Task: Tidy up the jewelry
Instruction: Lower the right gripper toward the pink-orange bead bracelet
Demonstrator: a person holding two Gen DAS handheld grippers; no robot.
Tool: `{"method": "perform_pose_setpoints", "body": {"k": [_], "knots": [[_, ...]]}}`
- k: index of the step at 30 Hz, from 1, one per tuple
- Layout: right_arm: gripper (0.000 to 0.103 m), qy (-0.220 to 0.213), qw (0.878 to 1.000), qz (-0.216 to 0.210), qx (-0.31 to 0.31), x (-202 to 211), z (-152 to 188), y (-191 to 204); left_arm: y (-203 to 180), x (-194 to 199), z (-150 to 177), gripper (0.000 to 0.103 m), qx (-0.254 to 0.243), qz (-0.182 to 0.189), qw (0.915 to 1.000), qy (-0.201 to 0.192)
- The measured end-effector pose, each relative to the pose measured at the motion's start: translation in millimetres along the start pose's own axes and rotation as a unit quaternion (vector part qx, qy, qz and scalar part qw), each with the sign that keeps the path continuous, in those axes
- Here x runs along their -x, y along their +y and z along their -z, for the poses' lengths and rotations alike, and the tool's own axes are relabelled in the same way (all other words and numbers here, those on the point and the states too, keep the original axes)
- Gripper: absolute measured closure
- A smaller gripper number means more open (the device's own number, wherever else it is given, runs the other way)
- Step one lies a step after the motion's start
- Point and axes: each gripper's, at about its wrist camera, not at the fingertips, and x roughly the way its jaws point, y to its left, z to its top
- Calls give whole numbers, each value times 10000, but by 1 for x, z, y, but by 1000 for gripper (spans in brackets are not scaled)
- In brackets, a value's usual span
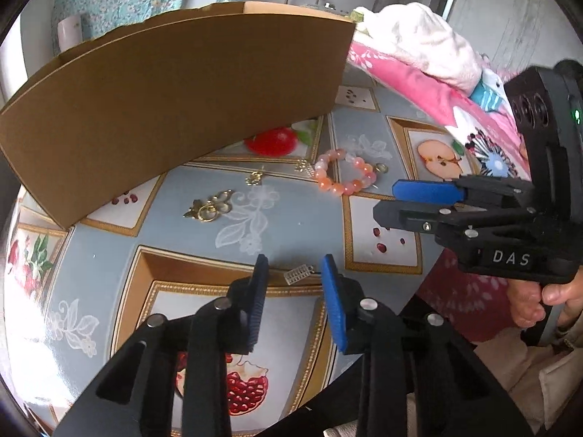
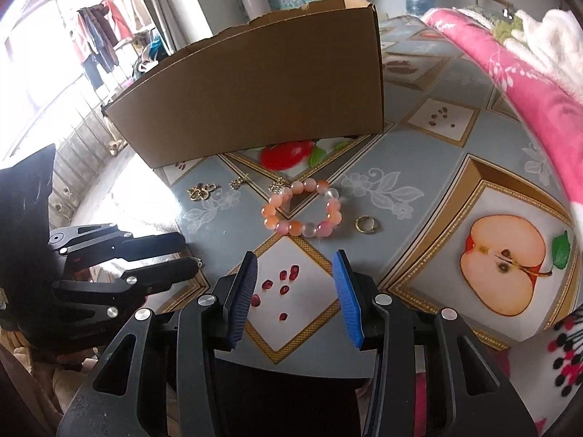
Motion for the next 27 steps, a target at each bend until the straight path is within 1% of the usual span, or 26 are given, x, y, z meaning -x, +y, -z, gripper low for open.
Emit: {"method": "perform_pose_setpoints", "body": {"k": [3, 5, 12, 17, 20, 23, 25, 27], "knots": [[63, -35, 10000, 14, 15, 0, 0, -1, -7, -1, 1, 76, -168, -197, 9997, -9], [63, -52, 10000, 26, 23, 0, 0, -2, -8, -2, 0, 82, -236, -323, 9992, -20], [63, -77, 9997, 56, 233, -5, -4, 5, -4, -2, 0, 83, -158, -318, 9993, -71], [63, -123, 9989, 69, 443, -9, -8, 13, 5, 0, -1, 84, -3, -392, 9991, -154], [63, -94, 9991, 55, 415, -14, -10, 14, 15, 1, -2, 85, 130, -535, 9982, -215], [63, -111, 9992, 38, 373, -15, -11, 12, 26, 2, -4, 84, 360, -562, 9974, -259], [63, -116, 9993, 35, 349, -14, -11, 11, 34, 6, -3, 84, 563, -435, 9970, -291], [63, -120, 9993, 31, 354, -13, -11, 10, 38, 13, -1, 84, 707, -110, 9968, -347]]}}
